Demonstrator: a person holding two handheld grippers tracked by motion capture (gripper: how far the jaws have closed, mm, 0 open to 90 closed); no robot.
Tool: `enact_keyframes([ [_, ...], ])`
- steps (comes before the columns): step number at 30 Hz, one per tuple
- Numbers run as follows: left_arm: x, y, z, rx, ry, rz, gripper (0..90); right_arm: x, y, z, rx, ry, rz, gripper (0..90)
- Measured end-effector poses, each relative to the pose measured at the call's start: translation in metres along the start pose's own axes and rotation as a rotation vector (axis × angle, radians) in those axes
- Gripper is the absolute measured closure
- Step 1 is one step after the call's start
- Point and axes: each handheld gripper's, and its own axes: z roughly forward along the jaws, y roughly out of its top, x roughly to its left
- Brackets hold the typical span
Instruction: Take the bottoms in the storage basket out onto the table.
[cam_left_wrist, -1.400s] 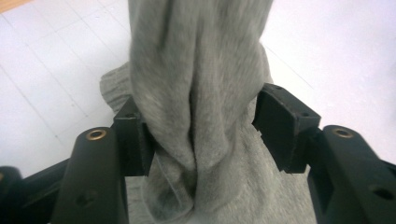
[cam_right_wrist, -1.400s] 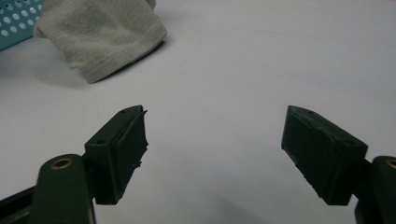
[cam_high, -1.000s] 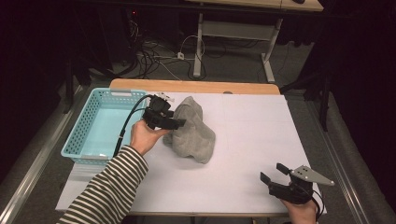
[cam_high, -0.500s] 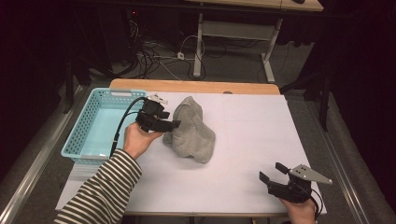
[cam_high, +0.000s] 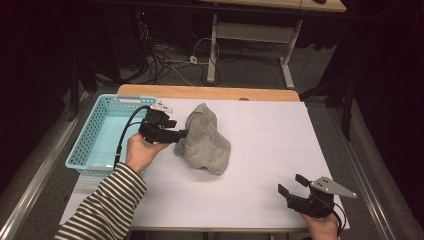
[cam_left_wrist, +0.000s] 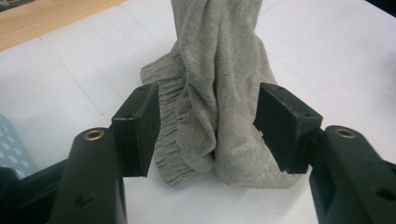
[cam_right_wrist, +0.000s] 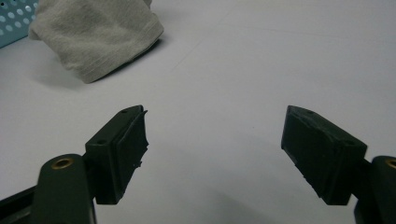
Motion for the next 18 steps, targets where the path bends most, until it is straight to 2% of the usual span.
enact_keyframes([
  [7, -0.001, -0.009, -0.007, -0.01, 0.012, 0.014, 38.7, 0.0, 0.0, 0.0, 0.001, 0.001, 0.001, 22.7],
  [18, 0.003, -0.02, -0.025, -0.04, 0.018, -0.002, 38.7, -0.003, -0.001, 0.002, 0.006, 0.001, 0.015, 22.6],
])
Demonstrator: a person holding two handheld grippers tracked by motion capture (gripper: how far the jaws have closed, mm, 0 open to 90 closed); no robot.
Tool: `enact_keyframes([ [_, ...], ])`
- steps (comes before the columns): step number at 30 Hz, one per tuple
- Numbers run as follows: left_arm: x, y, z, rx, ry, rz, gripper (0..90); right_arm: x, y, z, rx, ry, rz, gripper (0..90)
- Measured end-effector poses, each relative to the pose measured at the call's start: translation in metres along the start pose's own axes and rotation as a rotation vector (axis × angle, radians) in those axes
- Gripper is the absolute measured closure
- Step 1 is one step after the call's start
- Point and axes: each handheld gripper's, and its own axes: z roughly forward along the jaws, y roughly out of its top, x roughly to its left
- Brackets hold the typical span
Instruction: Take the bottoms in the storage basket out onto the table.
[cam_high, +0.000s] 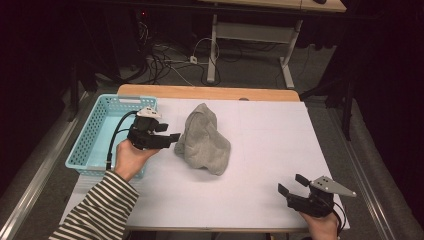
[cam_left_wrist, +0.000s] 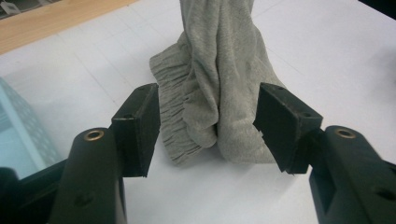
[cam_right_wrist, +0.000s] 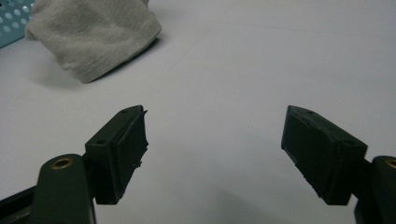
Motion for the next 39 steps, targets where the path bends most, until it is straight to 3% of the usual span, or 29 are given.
enact_keyframes([
  [15, 0.002, -0.022, -0.015, -0.04, 0.015, -0.027, 38.7, -0.002, 0.0, -0.003, -0.018, -0.007, 0.013, 22.8],
  [19, 0.0, -0.028, -0.016, -0.052, 0.017, -0.03, 38.7, -0.005, 0.0, -0.005, -0.026, -0.001, 0.038, 22.9],
  [29, 0.001, -0.043, -0.019, -0.07, 0.006, -0.043, 38.7, -0.004, 0.0, -0.004, -0.017, 0.004, 0.031, 22.9],
  [39, 0.001, -0.065, -0.03, -0.115, 0.024, -0.047, 38.7, -0.003, 0.0, -0.004, -0.018, 0.001, 0.028, 22.5],
])
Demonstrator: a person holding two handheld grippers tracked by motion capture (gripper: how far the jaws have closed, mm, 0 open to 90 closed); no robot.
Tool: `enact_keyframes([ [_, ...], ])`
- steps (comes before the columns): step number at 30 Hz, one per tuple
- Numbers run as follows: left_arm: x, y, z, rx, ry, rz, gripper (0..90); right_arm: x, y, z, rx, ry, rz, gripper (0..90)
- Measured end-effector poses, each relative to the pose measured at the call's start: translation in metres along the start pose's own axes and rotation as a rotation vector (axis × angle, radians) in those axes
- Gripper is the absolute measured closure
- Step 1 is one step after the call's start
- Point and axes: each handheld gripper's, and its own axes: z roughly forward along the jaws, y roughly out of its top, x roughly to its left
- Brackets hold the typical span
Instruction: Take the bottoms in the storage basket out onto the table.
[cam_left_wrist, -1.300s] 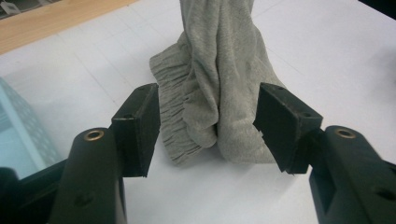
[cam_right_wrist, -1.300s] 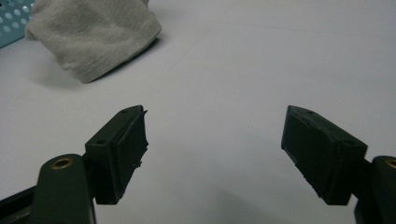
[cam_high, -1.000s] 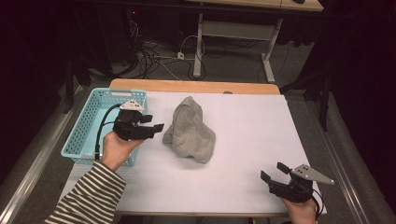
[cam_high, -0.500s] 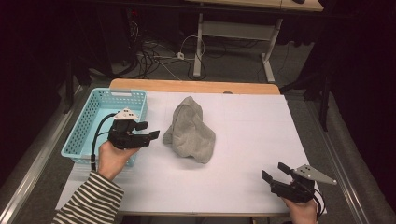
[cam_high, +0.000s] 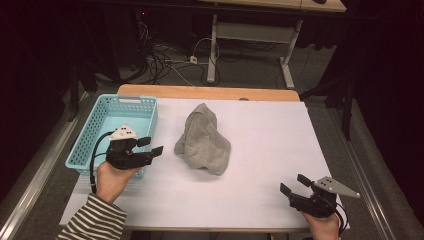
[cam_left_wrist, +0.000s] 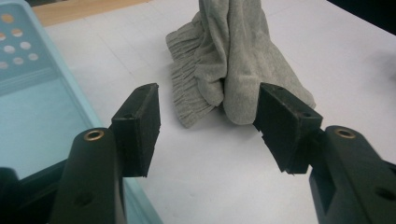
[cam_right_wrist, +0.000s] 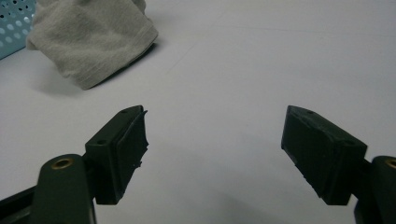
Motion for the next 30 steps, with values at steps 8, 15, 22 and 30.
enact_keyframes([
  [8, 0.005, -0.015, -0.01, -0.016, 0.005, -0.023, 38.6, 0.0, 0.0, 0.0, 0.006, -0.005, -0.001, 22.2],
  [15, 0.009, -0.032, -0.021, -0.057, 0.015, -0.054, 38.6, 0.001, 0.0, 0.0, 0.008, -0.009, -0.002, 21.9],
  [22, 0.013, -0.05, -0.029, -0.076, 0.026, -0.069, 38.5, 0.0, -0.001, 0.001, 0.012, -0.019, 0.004, 21.6],
  [30, 0.018, -0.064, -0.039, -0.099, 0.026, -0.092, 37.7, 0.002, 0.0, 0.0, 0.008, -0.037, -0.004, 22.1],
])
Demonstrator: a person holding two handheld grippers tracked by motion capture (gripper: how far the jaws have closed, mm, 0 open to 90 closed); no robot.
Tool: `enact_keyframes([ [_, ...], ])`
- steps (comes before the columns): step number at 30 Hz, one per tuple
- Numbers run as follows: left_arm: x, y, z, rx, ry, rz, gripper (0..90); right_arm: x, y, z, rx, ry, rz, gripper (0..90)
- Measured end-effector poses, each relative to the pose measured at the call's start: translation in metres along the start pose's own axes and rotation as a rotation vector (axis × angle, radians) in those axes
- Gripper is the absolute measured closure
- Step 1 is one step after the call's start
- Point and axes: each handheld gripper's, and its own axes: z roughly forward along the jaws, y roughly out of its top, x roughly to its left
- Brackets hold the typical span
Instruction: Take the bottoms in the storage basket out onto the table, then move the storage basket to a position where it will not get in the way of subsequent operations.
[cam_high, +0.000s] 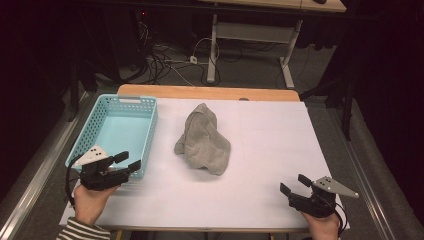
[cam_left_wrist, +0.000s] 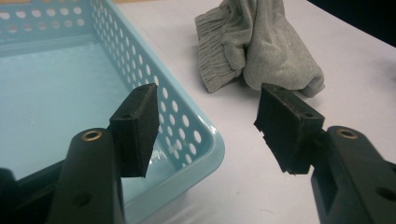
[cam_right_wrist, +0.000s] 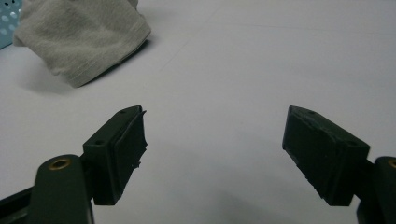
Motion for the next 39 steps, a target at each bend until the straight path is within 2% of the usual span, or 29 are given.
enact_keyframes([
  [4, 0.001, -0.008, 0.0, 0.017, 0.007, -0.001, 37.7, 0.001, 0.0, -0.001, -0.004, -0.014, 0.005, 22.3],
  [8, 0.002, -0.011, -0.006, -0.004, 0.005, -0.009, 37.6, 0.001, 0.0, 0.0, 0.001, -0.017, -0.002, 22.3],
  [12, 0.003, -0.015, -0.007, 0.0, 0.009, -0.011, 37.0, 0.002, 0.001, 0.001, 0.006, -0.014, -0.011, 22.4],
  [16, 0.003, -0.017, -0.006, 0.001, 0.014, -0.013, 37.0, 0.003, 0.001, 0.002, 0.011, -0.009, -0.017, 22.4],
  [20, 0.001, -0.015, -0.005, -0.005, 0.003, -0.018, 37.0, 0.002, 0.001, 0.002, 0.013, -0.011, -0.018, 22.5],
  [22, 0.001, -0.015, -0.003, -0.001, 0.0, -0.013, 37.0, 0.001, 0.001, 0.002, 0.011, -0.013, -0.003, 22.5],
  [31, -0.006, -0.013, 0.0, 0.007, -0.013, 0.013, 37.0, 0.003, 0.0, 0.0, 0.006, -0.014, -0.015, 22.7],
  [34, -0.009, -0.011, 0.0, 0.001, -0.026, 0.008, 37.0, 0.002, 0.0, 0.001, 0.017, -0.014, -0.018, 22.7],
  [39, -0.017, -0.009, 0.003, 0.004, -0.037, 0.036, 37.0, 0.002, 0.001, 0.003, 0.013, -0.013, -0.013, 22.7],
])
